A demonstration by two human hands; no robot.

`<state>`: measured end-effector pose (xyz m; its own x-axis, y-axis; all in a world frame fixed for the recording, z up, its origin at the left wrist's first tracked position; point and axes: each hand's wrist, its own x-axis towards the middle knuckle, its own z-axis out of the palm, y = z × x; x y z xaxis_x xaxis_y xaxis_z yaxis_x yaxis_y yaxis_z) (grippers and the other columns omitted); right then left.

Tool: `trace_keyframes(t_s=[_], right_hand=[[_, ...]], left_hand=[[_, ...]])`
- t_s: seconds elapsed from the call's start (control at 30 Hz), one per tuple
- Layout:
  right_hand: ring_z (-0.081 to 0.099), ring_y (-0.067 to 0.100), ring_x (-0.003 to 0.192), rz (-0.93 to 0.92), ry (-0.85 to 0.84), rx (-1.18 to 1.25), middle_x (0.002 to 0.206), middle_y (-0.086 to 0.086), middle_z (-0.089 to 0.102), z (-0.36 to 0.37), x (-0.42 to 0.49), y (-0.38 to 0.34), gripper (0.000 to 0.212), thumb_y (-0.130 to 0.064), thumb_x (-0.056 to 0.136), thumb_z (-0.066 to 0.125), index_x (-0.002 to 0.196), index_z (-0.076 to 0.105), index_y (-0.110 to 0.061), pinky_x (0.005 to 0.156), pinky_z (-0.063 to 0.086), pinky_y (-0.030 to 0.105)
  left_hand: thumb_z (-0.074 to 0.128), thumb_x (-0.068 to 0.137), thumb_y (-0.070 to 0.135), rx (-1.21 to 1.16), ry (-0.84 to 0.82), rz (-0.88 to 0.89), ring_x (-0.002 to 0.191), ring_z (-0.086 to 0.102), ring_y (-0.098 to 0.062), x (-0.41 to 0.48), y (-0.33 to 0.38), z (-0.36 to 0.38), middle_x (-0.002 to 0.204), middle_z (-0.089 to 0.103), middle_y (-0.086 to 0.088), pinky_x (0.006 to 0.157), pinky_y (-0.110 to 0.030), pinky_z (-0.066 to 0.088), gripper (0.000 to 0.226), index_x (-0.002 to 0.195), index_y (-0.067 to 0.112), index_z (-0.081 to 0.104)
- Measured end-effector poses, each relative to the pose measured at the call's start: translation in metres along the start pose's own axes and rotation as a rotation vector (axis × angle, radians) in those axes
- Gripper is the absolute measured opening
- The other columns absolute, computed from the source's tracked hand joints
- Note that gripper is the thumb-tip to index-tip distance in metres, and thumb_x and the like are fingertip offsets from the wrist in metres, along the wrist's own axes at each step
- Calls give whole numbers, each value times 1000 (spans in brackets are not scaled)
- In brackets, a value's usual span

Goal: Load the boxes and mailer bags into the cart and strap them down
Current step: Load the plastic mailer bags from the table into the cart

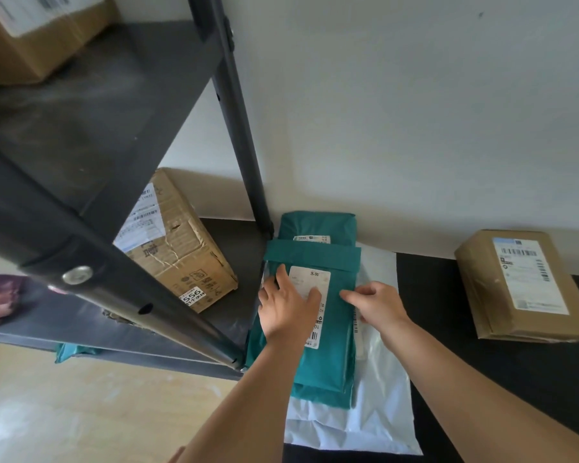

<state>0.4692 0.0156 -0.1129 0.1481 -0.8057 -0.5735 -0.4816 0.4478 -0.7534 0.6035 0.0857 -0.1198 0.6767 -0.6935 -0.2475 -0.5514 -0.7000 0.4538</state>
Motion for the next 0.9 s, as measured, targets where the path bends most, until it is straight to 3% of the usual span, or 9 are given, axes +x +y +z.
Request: trace_keyframes(t_s=[0.1,0.27,0.37,0.5,0.57,0.67,0.77,0.9], right_hand=[[67,22,86,22,-15,109,91,7,70,-1,-4,0,15,-19,84,75,86,65,-9,88,57,46],[64,30,102,77,25,358,110,15,65,-5,-9,2,10,-11,95,59,103,58,-7,95,52,51],[65,23,95,81,141,370,107,8,64,-16,-12,8,7,-12,99,51,99,56,-17,86,55,45],[68,23,93,128,230,464,103,5,68,-44,-19,17,17,-13,101,46,110,59,-20,78,55,42],[68,24,92,126,265,500,101,6,69,-62,-24,21,19,-11,100,46,107,62,-20,74,53,39],[69,26,89,114,325,551,97,7,72,-87,-34,28,23,-7,99,46,101,65,-19,72,53,37],[68,29,89,115,374,595,96,9,72,-111,-47,38,24,-4,97,45,99,65,-17,79,56,43],[69,28,90,94,442,615,96,9,72,-151,-70,59,24,-3,96,46,98,66,-16,83,56,46]], left_hand=[[49,88,53,4,54,25,128,37,-31,0,0,-1,145,36,-11,101,-42,37,76,148,18,18],[47,90,53,-29,166,43,125,43,-30,0,7,-2,140,46,-10,101,-42,39,66,142,16,33],[51,91,48,-48,234,109,124,43,-30,-3,16,1,136,48,-11,99,-43,37,60,139,14,40],[55,91,43,-113,268,190,121,44,-30,-13,38,6,131,48,-11,95,-43,39,58,139,14,41],[56,91,41,-194,262,229,117,49,-32,-21,52,11,130,51,-11,84,-41,44,56,138,14,41],[50,95,43,-269,215,278,109,59,-32,-33,73,22,131,56,-8,66,-33,39,54,140,17,36],[46,97,44,-303,141,286,97,64,-33,-48,92,36,119,65,-10,66,-31,38,50,139,20,32],[46,96,48,-343,-14,249,97,63,-34,-78,120,52,108,67,-8,72,-36,44,51,138,24,33]])
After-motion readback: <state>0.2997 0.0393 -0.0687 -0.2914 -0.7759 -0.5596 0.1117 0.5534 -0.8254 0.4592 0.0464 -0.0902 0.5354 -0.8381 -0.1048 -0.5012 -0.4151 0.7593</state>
